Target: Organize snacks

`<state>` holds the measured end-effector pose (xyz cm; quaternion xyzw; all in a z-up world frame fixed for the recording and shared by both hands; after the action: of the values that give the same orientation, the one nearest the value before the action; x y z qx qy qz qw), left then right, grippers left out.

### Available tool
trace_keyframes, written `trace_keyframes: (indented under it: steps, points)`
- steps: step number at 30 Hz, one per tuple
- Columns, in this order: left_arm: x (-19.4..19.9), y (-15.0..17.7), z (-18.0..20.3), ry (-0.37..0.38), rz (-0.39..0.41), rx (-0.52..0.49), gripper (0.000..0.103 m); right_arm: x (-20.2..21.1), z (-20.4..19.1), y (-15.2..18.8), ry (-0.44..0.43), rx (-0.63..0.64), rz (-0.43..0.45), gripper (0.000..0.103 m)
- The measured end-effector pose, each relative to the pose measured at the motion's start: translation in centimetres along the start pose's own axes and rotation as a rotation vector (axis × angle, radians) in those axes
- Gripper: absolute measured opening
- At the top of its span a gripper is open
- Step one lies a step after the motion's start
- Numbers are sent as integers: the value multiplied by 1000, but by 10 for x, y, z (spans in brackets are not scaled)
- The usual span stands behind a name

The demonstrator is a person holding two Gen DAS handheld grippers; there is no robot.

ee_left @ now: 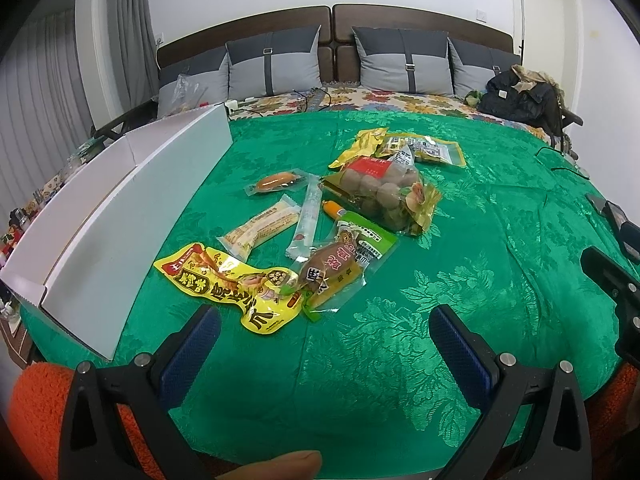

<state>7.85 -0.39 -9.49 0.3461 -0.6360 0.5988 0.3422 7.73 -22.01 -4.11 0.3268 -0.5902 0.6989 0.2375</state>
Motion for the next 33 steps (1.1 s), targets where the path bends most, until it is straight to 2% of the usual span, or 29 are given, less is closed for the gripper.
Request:
trace_keyframes:
  steps: [33]
  points:
    - [-7, -1, -9, -2, -38, 34, 103, -8, 6, 4, -13, -21, -36, 90]
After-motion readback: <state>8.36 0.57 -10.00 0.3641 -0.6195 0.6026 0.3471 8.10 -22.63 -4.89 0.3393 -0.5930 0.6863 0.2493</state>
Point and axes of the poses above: each gripper's, at about its wrist camera, not at the fingertips, and x roughly against the way its jaws point, z to its right, y to its underside, the point moved 7 cm from there along -x, roughly the way its jaws point, and after that the axes turned 15 degrees about -z, right-handed, at the moved point
